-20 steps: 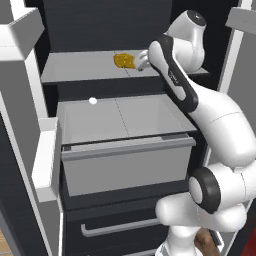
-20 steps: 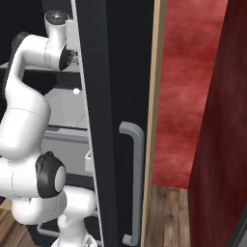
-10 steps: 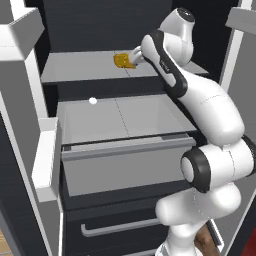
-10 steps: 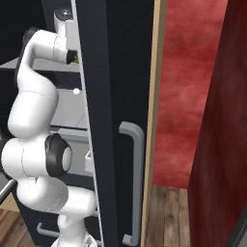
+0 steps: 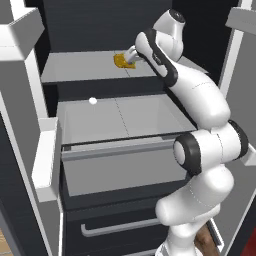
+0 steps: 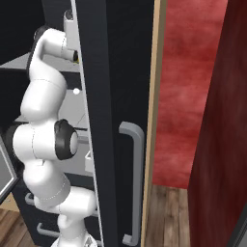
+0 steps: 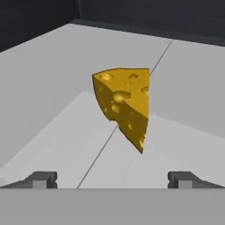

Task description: Pick the cheese from the fridge and the cheese grater from the cabinet and place them next to the salad bowl.

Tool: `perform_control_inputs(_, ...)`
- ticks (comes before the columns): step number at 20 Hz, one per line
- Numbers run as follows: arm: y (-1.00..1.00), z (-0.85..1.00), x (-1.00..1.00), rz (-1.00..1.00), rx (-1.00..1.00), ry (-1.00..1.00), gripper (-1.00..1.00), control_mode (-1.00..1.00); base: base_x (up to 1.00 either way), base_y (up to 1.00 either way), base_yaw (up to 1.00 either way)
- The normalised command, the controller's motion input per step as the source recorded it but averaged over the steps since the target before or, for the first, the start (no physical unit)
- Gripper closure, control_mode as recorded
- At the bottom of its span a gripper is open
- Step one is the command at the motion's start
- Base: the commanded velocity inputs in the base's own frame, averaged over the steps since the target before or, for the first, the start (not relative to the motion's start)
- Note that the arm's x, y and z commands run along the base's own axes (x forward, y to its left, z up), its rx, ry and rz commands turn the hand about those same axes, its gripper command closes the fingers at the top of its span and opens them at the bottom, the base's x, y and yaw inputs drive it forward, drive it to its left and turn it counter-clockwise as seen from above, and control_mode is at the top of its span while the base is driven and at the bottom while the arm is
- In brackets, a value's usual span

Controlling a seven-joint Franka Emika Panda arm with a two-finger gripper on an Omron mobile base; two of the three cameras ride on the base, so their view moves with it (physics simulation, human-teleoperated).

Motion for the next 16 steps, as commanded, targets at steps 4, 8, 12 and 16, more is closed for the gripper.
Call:
perform_control_inputs(4,0.11,-0.10,0.45,0.06,0.00,0.01,-1.00,-1.00,0.00,0.00,0.00)
perform_control_inputs(8,0.04,-0.05,0.47,0.05,0.00,0.00,-1.00,-1.00,0.00,0.00,0.00)
perform_control_inputs(12,0.01,0.00,0.44,0.04,0.00,0.02,-1.00,-1.00,0.00,0.00,0.00)
perform_control_inputs(16,0.10,-0.05,0.41,0.00,0.00,0.08,-1.00,-1.00,0.00,0.00,0.00)
